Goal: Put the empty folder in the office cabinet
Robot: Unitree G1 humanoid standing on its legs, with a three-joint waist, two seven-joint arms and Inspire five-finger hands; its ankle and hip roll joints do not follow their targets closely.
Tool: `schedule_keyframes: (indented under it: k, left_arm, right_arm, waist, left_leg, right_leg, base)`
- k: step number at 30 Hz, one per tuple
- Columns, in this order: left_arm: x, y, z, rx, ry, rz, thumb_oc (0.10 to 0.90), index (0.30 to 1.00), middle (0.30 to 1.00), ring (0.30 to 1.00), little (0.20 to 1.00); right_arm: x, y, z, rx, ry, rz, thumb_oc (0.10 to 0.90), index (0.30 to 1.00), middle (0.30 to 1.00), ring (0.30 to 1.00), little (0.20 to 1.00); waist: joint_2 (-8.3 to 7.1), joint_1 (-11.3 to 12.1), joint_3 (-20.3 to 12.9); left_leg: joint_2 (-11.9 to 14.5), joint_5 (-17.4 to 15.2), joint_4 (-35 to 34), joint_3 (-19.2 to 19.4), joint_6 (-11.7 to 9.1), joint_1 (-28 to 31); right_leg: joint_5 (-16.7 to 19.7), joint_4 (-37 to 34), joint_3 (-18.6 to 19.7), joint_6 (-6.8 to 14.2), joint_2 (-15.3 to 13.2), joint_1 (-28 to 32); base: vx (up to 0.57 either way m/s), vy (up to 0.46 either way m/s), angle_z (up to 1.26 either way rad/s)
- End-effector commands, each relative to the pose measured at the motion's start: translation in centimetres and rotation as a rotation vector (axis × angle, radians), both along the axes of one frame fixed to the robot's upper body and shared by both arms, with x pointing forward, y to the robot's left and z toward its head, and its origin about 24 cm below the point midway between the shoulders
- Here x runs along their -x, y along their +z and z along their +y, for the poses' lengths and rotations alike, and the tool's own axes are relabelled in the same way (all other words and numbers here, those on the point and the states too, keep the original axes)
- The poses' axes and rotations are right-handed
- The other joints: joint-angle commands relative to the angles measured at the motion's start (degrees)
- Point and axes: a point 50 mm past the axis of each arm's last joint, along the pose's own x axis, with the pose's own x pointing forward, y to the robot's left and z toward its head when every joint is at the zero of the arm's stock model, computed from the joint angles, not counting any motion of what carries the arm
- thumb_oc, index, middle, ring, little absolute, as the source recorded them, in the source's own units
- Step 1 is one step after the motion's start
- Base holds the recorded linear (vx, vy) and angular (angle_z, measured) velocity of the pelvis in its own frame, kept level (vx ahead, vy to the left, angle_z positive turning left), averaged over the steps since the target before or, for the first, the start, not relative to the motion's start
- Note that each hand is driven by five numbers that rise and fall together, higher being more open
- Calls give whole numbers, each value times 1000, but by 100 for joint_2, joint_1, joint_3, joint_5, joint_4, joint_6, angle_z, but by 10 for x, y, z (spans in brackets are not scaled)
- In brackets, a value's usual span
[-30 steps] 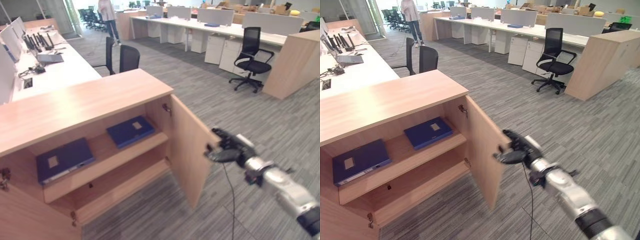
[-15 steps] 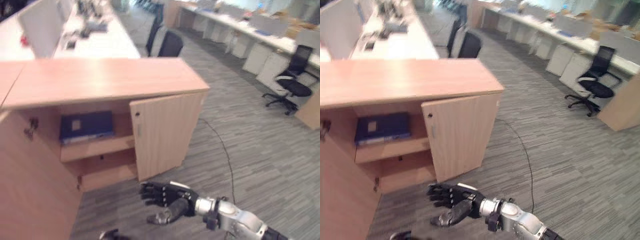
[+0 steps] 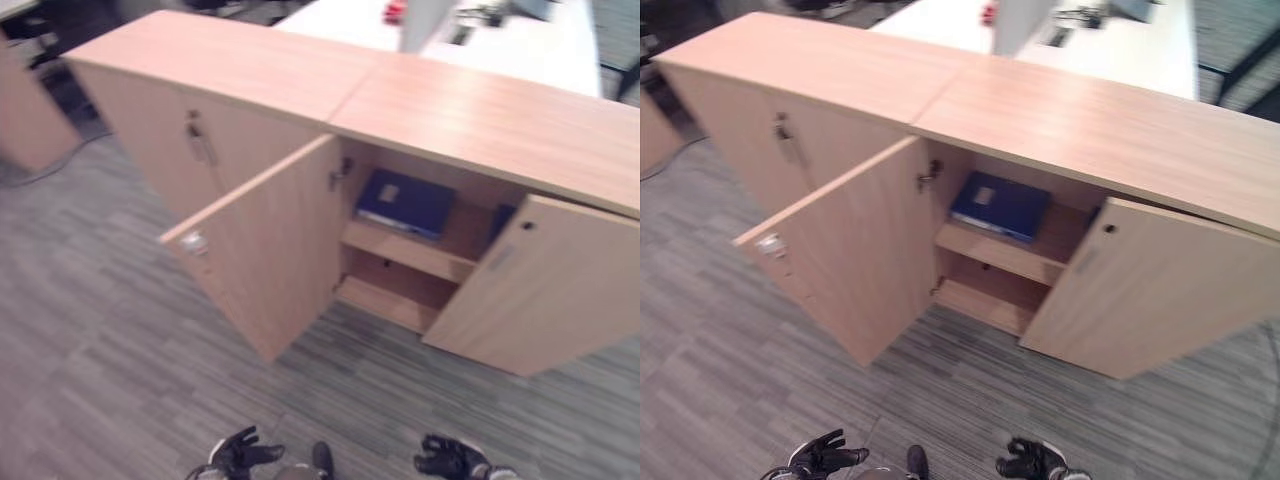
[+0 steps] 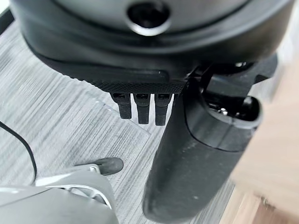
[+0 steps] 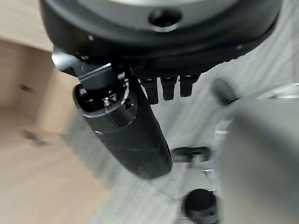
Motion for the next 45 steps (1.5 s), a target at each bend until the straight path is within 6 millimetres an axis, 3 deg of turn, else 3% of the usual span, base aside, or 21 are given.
schedule_keyframes:
  k: [1,2,4,8,9,10,11,13,18,22,23,24,25,28,33,34,37,38,41,45]
  left_arm:
    - [-19,15,-7,23,15,-167,800,900,900,900,900]
    - [-19,15,-7,23,12,-166,800,900,900,900,900]
    - [-19,25,-2,12,7,-218,800,900,900,900,900]
    - [-24,39,8,-22,25,-285,800,900,900,900,900]
    - [-29,48,12,-41,26,-333,800,900,900,900,900]
    - [-38,65,22,-73,46,-424,800,900,900,900,900]
    - [-37,65,22,-73,46,-423,800,900,900,900,900]
    - [-51,93,39,-160,47,-558,800,900,900,900,900]
    - [-64,123,65,-315,106,-667,800,900,900,900,900]
    - [-87,154,84,-458,129,-773,800,900,900,900,900]
    - [-102,169,90,-519,100,-811,800,900,900,900,900]
    - [-102,169,90,-520,100,-812,800,900,900,900,900]
    - [-117,181,92,-564,62,-834,800,900,900,900,900]
    - [-135,193,93,-593,29,-855,800,900,900,900,900]
    - [-175,218,81,-551,-62,-924,800,900,900,900,900]
    - [-176,219,80,-550,-63,-927,800,900,900,900,900]
    - [-186,223,76,-537,-96,-932,800,900,900,900,900]
    - [-198,228,72,-519,-117,-930,800,900,900,900,900]
    - [-219,232,84,-555,-112,-821,800,900,900,900,900]
    - [-233,244,94,-544,-55,-771,800,900,900,900,900]
  right_arm:
    - [-1,4,-43,216,-165,24,800,900,900,900,900]
    - [-1,4,-43,216,-167,24,800,900,900,900,900]
    - [29,-3,-52,238,-361,131,800,900,900,900,900]
    - [54,-8,-52,218,-496,199,800,900,900,900,900]
    - [62,-10,-49,202,-524,217,800,900,900,900,900]
    - [67,-13,-44,180,-544,238,800,900,900,900,900]
    - [67,-13,-44,180,-544,238,800,900,900,900,900]
    - [77,-17,-31,137,-559,264,800,900,900,900,900]
    - [82,-20,-22,108,-548,277,800,900,900,900,900]
    - [76,-19,-22,110,-507,240,800,900,900,900,900]
    - [76,-18,-25,114,-491,225,800,900,900,900,900]
    - [76,-18,-25,113,-492,225,800,900,900,900,900]
    - [78,-17,-27,120,-481,225,800,900,900,900,900]
    - [80,-16,-31,129,-479,231,800,900,900,900,900]
    - [93,-15,-40,144,-488,274,800,900,900,900,900]
    - [92,-15,-40,143,-489,272,800,900,900,900,900]
    - [96,-15,-43,146,-495,286,800,900,900,900,900]
    - [100,-13,-47,156,-499,298,800,900,900,900,900]
    - [97,-11,-56,176,-493,292,800,900,900,900,900]
    - [89,-8,-62,181,-506,251,800,900,900,900,900]
  waist:
    - [271,120,-160]
    - [271,125,-161]
    - [407,261,-174]
    - [480,313,-154]
    - [487,270,-121]
    - [476,206,-83]
    - [473,213,-86]
    - [382,170,-126]
    - [217,163,-264]
    - [108,-13,-335]
    - [71,-146,-382]
    - [69,-138,-374]
    - [52,-263,-407]
    - [40,-389,-439]
    - [58,-684,-515]
    - [44,-675,-490]
    - [69,-745,-533]
    - [83,-827,-542]
    - [120,-1030,-591]
    - [117,-1182,-606]
  left_leg:
    - [686,-392,-435,-108,-738,699]
    - [678,-384,-453,-118,-730,707]
    - [486,-314,-615,-384,-623,714]
    - [318,-257,-712,-805,-561,663]
    - [259,-265,-718,-976,-541,649]
    - [187,-308,-726,-1137,-499,650]
    - [187,-309,-727,-1129,-498,649]
    - [132,-341,-720,-1261,-491,664]
    - [184,-327,-726,-1107,-567,658]
    - [285,-351,-747,-884,-639,767]
    - [333,-381,-755,-774,-667,840]
    - [335,-383,-755,-768,-668,846]
    - [371,-406,-755,-679,-685,914]
    - [400,-433,-755,-585,-699,979]
    - [469,-472,-755,-382,-716,1104]
    - [449,-369,-755,-323,-686,1054]
    - [491,-486,-755,-317,-719,1143]
    - [511,-499,-755,-252,-719,1191]
    - [534,-513,-755,-118,-727,1270]
    - [565,-537,-755,-2,-730,1329]
  right_leg:
    - [-399,388,24,-199,63,-485]
    - [-396,396,13,-190,54,-481]
    - [-329,507,-119,-90,-126,-418]
    - [-263,697,-68,95,-315,-421]
    - [-169,801,300,210,-368,-516]
    - [-83,850,1109,331,-396,-693]
    - [-84,855,1119,331,-398,-701]
    - [-161,351,2002,325,-162,-612]
    - [-18,-311,2015,361,77,-377]
    - [44,-593,2185,329,219,-314]
    - [50,-675,2233,325,275,-280]
    - [52,-679,2239,324,277,-275]
    - [58,-723,2308,316,305,-253]
    - [50,-729,2391,314,331,-252]
    - [70,-738,2563,320,393,-297]
    - [157,-744,2508,285,371,-343]
    - [72,-742,2631,322,408,-308]
    - [77,-741,2689,327,432,-308]
    - [101,-740,2794,338,473,-323]
    - [137,-732,2923,359,521,-370]
  base:
    - [32,205,58]
    - [12,135,60]
    - [17,183,61]
    - [-5,130,62]
    - [12,81,80]
    - [14,74,81]
    - [15,45,69]
    - [50,-48,32]
    - [21,-66,3]
    - [20,-49,-25]
    - [31,-50,-40]
    - [37,-54,-34]
    - [11,-26,-47]
    - [14,-32,-33]
    - [-1,-28,-24]
    - [13,-13,-19]
    - [9,-9,-13]
    - [91,-10,-6]
    - [30,7,-8]
    - [23,9,-21]
